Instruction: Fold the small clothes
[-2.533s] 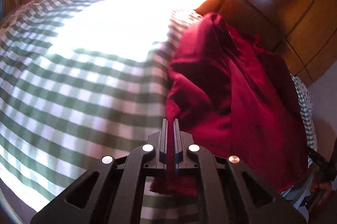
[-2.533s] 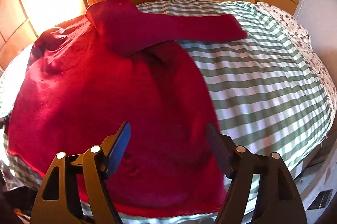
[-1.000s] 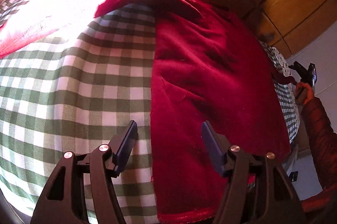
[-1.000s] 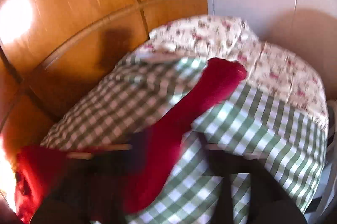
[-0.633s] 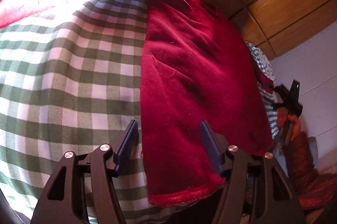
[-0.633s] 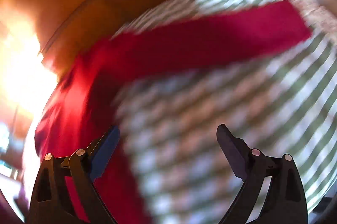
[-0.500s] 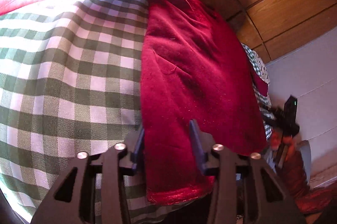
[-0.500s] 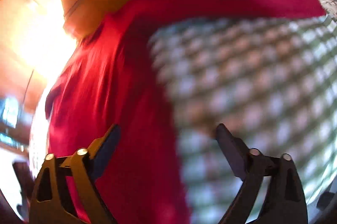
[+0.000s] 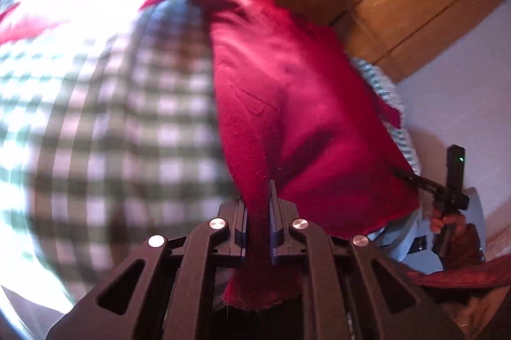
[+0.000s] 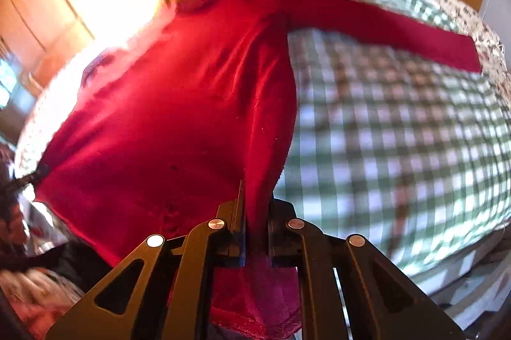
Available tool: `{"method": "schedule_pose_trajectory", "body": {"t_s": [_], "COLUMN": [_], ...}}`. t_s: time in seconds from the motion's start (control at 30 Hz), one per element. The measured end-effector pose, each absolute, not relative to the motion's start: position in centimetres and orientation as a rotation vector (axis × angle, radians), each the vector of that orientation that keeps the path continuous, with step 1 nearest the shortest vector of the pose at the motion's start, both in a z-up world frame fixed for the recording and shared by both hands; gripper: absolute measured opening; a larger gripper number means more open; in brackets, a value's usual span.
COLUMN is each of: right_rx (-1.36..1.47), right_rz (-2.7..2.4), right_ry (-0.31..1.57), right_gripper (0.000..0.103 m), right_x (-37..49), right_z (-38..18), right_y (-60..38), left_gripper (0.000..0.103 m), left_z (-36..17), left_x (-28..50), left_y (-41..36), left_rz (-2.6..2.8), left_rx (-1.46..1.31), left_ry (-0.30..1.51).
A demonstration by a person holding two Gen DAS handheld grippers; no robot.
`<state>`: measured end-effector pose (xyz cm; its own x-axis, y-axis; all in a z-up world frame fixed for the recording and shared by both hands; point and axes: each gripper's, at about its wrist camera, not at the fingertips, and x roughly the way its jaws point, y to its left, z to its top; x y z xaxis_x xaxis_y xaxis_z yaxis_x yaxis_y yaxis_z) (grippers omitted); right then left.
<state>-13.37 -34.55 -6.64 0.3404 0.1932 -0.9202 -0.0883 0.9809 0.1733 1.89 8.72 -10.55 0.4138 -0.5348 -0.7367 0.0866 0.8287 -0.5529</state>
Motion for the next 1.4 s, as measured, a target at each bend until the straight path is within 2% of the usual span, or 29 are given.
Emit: {"method": "schedule_pose_trajectory", "body": {"t_s": [0.07, 0.1, 0.17, 0.2, 0.23, 0.33, 0.43, 0.57, 0.7, 0.8, 0.83, 0.87, 0.9, 0.93, 1.1, 1.17, 1.4], "right_rx": [0.088, 0.089, 0.071, 0.06, 0.057, 0.063, 0.115, 0.156, 0.112, 0.073, 0.055, 0.053, 0.056, 0.06, 0.018, 0.001, -0.016], "right_rz": [0.149, 0.131, 0.08, 0.043, 0.021, 0.009, 0.101, 0.261, 0.348, 0.344, 0.341, 0.344, 0.35, 0.36, 0.38, 0.397, 0.377], "right_ry": [1.234, 1.237, 1.213, 1.181, 1.147, 1.063, 1.013, 1.043, 1.084, 1.087, 1.089, 1.092, 1.092, 1.095, 1.1, 1.103, 1.055], "right_gripper": [0.009, 0.011, 0.034, 0.057, 0.068, 0.068, 0.075, 0.075, 0.075, 0.075, 0.078, 0.081, 0.083, 0.086, 0.093, 0.1, 0.1], "right_x": [-13.7, -13.6, -13.4, -13.3, -12.8, -11.3, -9.8, -8.0, -6.9, -6.5, -6.5, -6.3, -6.5, -6.7, -6.8, -6.8, -7.6], "right_z": [-7.3, -7.4, -6.8, -6.1, -5.6, -3.9, -3.4, -5.1, -7.5, -8.4, -8.6, -8.7, -8.9, -9.2, -10.0, -10.3, -10.3], "right_y": [-34.6, -34.9, -35.4, -35.6, -35.8, -34.6, -31.2, -25.2, -18.9, -16.6, -16.1, -16.0, -16.1, -16.3, -15.7, -15.2, -15.2], "left_gripper": [0.016, 0.028, 0.051, 0.052, 0.052, 0.052, 0.052, 0.054, 0.055, 0.053, 0.049, 0.028, 0.015, 0.01, 0.007, 0.007, 0.007], "left_z": [-11.0, -10.8, -10.1, -9.9, -9.8, -10.0, -10.3, -10.5, -10.5, -10.6, -10.6, -10.8, -11.0, -11.1, -7.9, -5.6, 0.0], "left_x": [1.8, 1.9, 2.0, 2.1, 2.5, 3.5, 4.2, 5.4, 7.1, 8.6, 9.2, 10.1, 11.2, 11.8, 13.4, 14.2, 17.9], "left_y": [9.7, 10.3, 12.5, 13.7, 15.2, 20.2, 25.3, 31.1, 33.6, 34.8, 35.0, 34.8, 34.6, 34.6, 36.8, 37.7, 35.0], "left_rz": [-0.394, -0.372, -0.304, -0.258, -0.208, 0.002, 0.215, 0.414, 0.458, 0.436, 0.42, 0.407, 0.411, 0.416, 0.492, 0.52, 0.435], "left_rx": [-0.533, -0.554, -0.603, -0.626, -0.649, -0.727, -0.787, -0.827, -0.831, -0.828, -0.814, -0.792, -0.762, -0.738, -0.669, -0.633, -0.53], "left_ry": [1.091, 1.072, 1.015, 0.989, 0.973, 0.929, 0.898, 0.844, 0.828, 0.833, 0.84, 0.853, 0.876, 0.886, 0.83, 0.79, 0.71]}}
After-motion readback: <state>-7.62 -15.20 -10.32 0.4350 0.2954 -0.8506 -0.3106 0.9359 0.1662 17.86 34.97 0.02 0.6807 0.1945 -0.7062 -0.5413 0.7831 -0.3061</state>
